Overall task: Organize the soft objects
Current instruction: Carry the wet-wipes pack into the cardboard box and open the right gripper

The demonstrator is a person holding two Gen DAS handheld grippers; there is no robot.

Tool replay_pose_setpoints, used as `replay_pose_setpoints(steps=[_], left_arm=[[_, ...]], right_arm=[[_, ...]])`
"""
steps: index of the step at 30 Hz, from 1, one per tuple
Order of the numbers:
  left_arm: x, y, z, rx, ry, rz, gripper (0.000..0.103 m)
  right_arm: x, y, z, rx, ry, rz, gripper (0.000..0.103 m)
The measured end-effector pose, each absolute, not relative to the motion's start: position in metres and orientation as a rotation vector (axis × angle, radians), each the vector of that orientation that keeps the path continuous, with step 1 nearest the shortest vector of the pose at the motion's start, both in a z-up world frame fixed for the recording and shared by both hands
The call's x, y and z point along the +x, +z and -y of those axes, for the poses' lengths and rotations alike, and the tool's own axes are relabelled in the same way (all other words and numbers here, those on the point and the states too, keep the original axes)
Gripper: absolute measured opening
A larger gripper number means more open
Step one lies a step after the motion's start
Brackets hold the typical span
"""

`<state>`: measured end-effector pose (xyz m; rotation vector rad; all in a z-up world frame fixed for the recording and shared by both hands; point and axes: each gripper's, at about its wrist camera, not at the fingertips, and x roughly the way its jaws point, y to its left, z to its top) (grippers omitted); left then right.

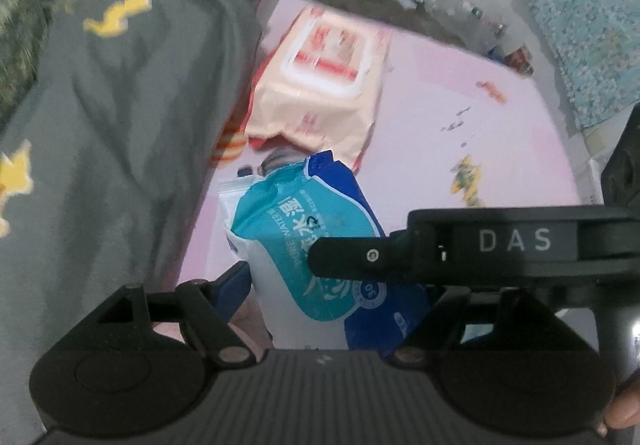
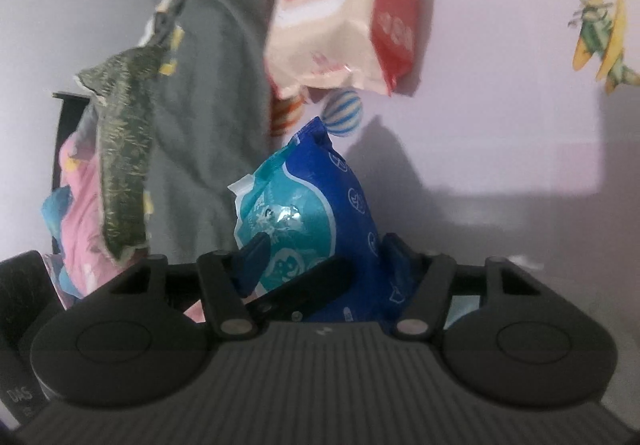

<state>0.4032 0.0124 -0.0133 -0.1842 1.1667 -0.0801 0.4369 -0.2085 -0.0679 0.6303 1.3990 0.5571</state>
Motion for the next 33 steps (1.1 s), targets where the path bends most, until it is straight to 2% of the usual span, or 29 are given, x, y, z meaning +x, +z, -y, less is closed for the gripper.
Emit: replay_pose_setpoints(steps=[11, 19, 26, 33], left_arm=[[0.348, 0.086, 0.090, 0.013, -0.138, -0.953, 0.079], [0.307, 0.111, 0.201, 0.091, -0.290, -0.908, 0.079], [0.279, 0.089, 0.274, 0.169, -0.385, -0.980, 0.079], [0.266, 0.051, 0.300, 0.176, -0.432, -1.113, 0.079]], right_arm=[[0.381, 0.040, 0.285, 0.694, 0.573, -1.210, 0.063], [0.318, 0.082, 0.401, 0.756, 0.473, -1.119, 0.068], [0.268, 0.066, 0.488, 0.850, 0.382, -1.101, 0.070], [0.231, 0.021, 0.533, 0.956, 0.315, -1.136, 0.072]])
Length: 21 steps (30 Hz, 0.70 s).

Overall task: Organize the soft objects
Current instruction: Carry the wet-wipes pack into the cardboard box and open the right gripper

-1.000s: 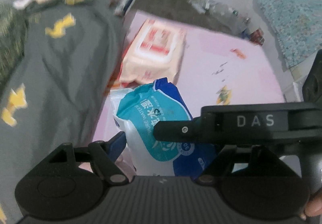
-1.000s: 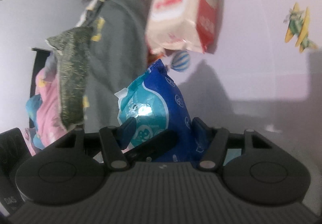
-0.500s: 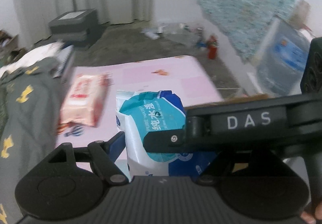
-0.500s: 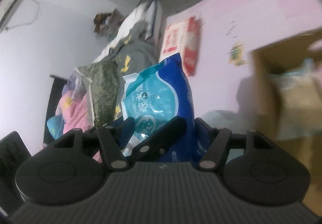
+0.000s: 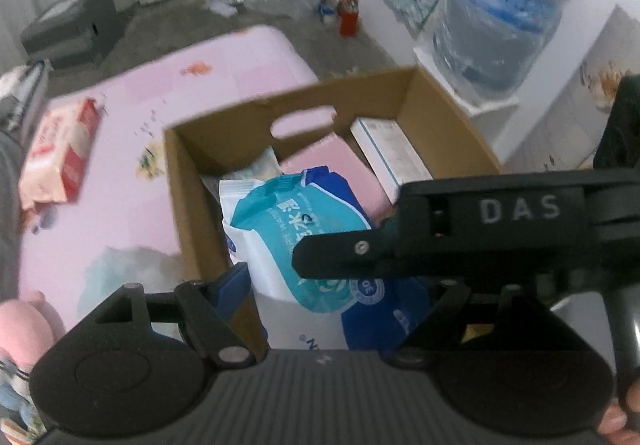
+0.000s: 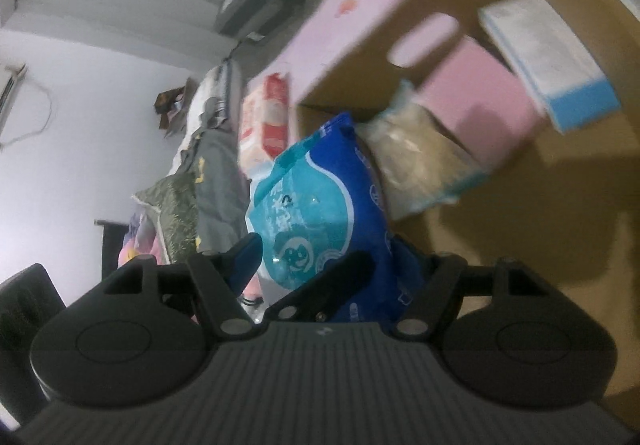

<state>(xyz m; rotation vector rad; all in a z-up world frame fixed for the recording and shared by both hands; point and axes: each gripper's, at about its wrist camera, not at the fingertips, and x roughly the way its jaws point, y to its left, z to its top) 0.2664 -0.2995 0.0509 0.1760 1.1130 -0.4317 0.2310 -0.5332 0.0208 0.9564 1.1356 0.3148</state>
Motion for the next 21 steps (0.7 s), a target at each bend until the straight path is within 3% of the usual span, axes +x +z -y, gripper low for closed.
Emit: replay_pose_setpoints(steps=[8, 12, 21], left_arm=[[0.264, -0.001, 0.302, 0.275, -0.408, -1.187, 0.078], [0.256, 0.002, 0.289, 0.253, -0.437, -1.185, 0.078], [0.236, 0.047, 0.238, 0.174, -0.461, -1.073, 0.079]], right_arm=[[0.217, -0.050, 0.547, 1.076, 0.281, -1.196, 0.074], [0.210, -0.086, 0.554, 1.158, 0.242, -1.216, 0.073], [0.202, -0.057, 0.552, 0.914, 0.176, -1.168, 0.074]])
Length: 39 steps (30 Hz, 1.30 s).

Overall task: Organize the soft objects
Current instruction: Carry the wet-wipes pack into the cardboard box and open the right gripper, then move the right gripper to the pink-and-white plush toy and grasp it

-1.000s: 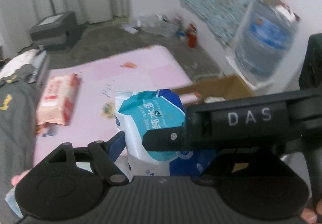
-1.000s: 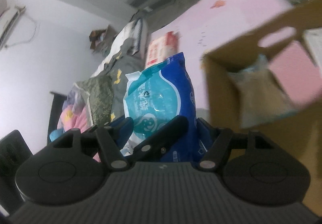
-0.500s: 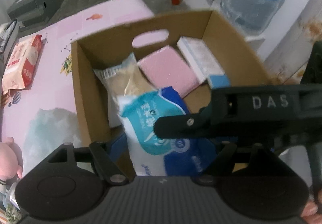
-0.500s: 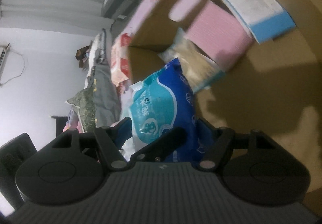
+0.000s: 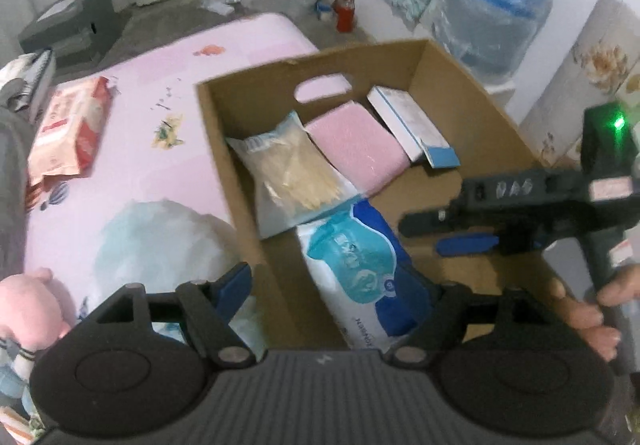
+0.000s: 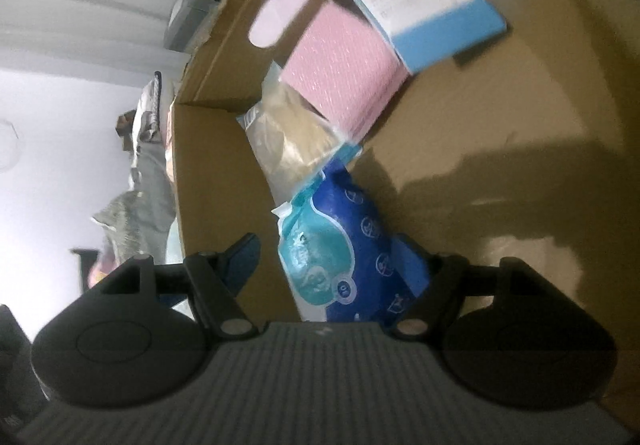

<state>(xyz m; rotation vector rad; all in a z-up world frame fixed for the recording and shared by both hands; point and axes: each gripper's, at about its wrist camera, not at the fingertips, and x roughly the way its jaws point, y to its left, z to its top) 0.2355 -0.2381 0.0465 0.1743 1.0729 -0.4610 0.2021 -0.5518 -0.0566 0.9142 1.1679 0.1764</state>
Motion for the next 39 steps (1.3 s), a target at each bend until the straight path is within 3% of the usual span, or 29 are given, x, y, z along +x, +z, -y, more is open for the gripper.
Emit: replay_pose_setpoints(steps=[4, 6, 7, 19, 27, 32, 39], left_arm=[[0.230, 0.058, 0.208, 0.093, -0.460, -1.050, 0.080], [0.226, 0.061, 0.189, 0.053, -0.451, -1.037, 0.080], [0.224, 0.061, 0.180, 0.036, -0.444, -1.035, 0.080], [0.188, 0.045, 0.082, -0.145, -0.385, -1.007, 0.079], [0.176, 0.042, 0.049, -0.193, -0.349, -0.963, 0.081], [0.164, 0.046, 0.036, -0.151, -0.310, -0.903, 0.081], [0.125, 0.051, 0.004, -0.100, -0.182, -0.767, 0.082]], right_arm=[[0.211, -0.068, 0.536, 0.783, 0.173, -1.259, 0.071], [0.212, -0.077, 0.525, 0.744, 0.191, -1.307, 0.059], [0.213, -0.082, 0.519, 0.729, 0.192, -1.325, 0.048], [0.234, -0.083, 0.496, 0.742, 0.168, -1.280, 0.037], [0.232, -0.084, 0.488, 0.773, 0.152, -1.267, 0.042], [0.228, -0.073, 0.498, 0.805, 0.149, -1.227, 0.063], [0.220, -0.036, 0.508, 0.783, 0.173, -1.130, 0.067]])
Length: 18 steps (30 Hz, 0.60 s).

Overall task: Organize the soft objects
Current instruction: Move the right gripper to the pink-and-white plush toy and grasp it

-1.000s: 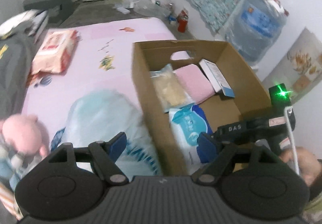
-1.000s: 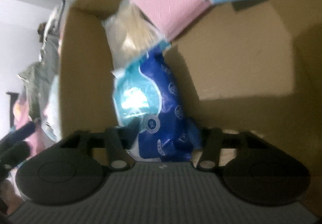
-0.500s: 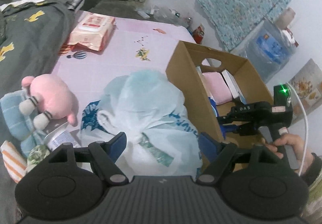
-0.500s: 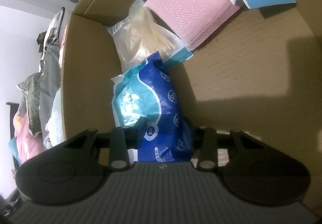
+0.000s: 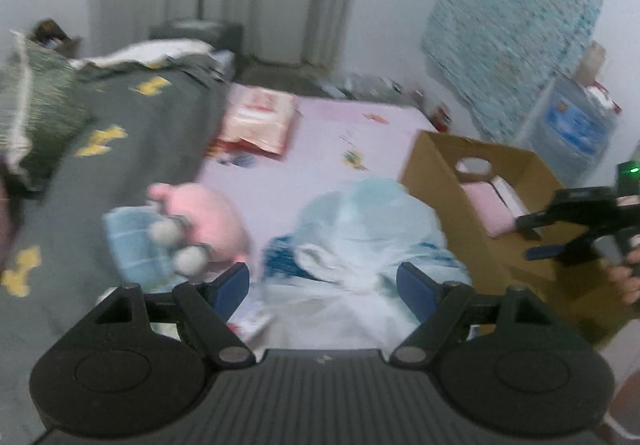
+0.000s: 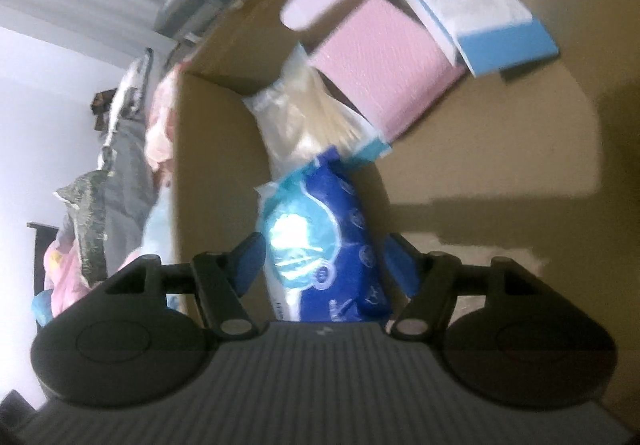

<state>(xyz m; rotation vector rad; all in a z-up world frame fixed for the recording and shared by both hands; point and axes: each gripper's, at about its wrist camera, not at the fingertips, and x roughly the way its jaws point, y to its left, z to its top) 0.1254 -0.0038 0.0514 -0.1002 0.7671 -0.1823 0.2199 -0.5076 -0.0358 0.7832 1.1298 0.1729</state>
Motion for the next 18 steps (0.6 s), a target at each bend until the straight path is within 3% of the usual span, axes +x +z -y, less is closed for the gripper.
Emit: replay_pose_setpoints(steps=[12, 18], left_arm=[[0.104, 0.042, -0.042, -0.068, 0.028, -0.687, 0.080], [0.141, 0.025, -0.040, -0.027, -0.006, -0.679, 0.063]], right_arm=[[0.238, 0.025, 0.401, 0.775, 0.564, -1.097, 0.074], [0.259, 0.027, 0.305, 0.725, 0.735, -1.187, 0.075]])
